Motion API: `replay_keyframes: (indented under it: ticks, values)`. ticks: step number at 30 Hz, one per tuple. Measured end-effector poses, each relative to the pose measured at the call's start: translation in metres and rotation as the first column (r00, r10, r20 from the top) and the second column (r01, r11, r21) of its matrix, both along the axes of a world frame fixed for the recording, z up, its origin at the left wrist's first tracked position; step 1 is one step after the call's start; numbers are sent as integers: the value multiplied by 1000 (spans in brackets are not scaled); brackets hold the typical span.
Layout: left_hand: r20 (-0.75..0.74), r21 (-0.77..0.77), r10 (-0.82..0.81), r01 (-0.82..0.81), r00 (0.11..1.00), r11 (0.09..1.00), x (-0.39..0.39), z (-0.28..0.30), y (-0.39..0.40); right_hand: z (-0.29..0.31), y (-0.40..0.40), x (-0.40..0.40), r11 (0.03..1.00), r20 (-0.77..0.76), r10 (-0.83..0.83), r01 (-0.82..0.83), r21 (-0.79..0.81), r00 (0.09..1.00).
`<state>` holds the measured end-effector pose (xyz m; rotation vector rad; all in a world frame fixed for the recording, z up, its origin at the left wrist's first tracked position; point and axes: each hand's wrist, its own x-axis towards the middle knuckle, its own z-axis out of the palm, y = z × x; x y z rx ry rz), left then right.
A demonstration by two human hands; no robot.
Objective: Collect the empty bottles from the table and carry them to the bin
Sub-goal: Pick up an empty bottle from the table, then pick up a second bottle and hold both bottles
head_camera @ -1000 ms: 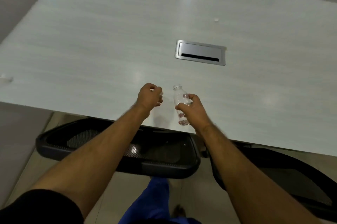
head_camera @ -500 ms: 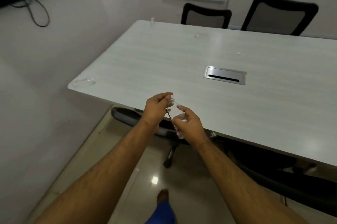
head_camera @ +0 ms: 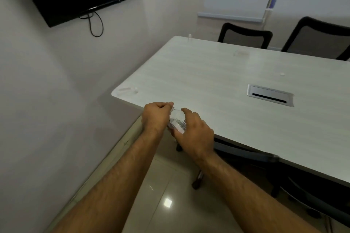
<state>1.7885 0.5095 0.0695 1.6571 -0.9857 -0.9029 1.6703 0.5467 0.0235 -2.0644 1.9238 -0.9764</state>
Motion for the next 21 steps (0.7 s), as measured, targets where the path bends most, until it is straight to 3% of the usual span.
replay_keyframes:
  ticks: [3,5,6,8,9,11,12,13,15,19,21]
  values:
    - [-76,-12,15,-16,997,1000,54,-1,-14,5,-17,49,1000,51,18,-19,19,999]
    - [-251,6,13,-12,968,1000,90,-4,-27,13,-29,81,989,222,18,-49,138,975]
    - [-342,8,-3,6,940,1000,103,-4,-33,17,-36,91,965,393,-11,-93,245,919]
    - [-446,6,-74,86,892,996,126,-5,-46,19,-52,105,857,738,-129,-301,419,662]
    - [-475,6,-111,130,873,992,138,-6,-55,18,-63,111,793,825,-178,-418,443,537]
    - [-509,-6,-166,190,844,982,154,-9,-71,10,-83,115,694,885,-236,-567,443,402]
    - [-512,-10,-179,203,840,979,158,-12,-77,6,-92,116,671,881,-245,-585,455,405]
    - [-497,-6,-170,193,851,981,163,-17,-86,-1,-104,118,666,857,-225,-569,483,464]
    - [-450,-3,-129,143,884,990,167,-28,-105,-13,-127,125,719,757,-136,-462,519,639]
    - [-427,-1,-14,15,904,1000,170,-43,-138,-27,-160,151,872,584,-70,-235,429,808]
    - [-433,47,71,-56,899,997,180,-50,-165,-35,-191,172,883,457,-6,-210,421,890]
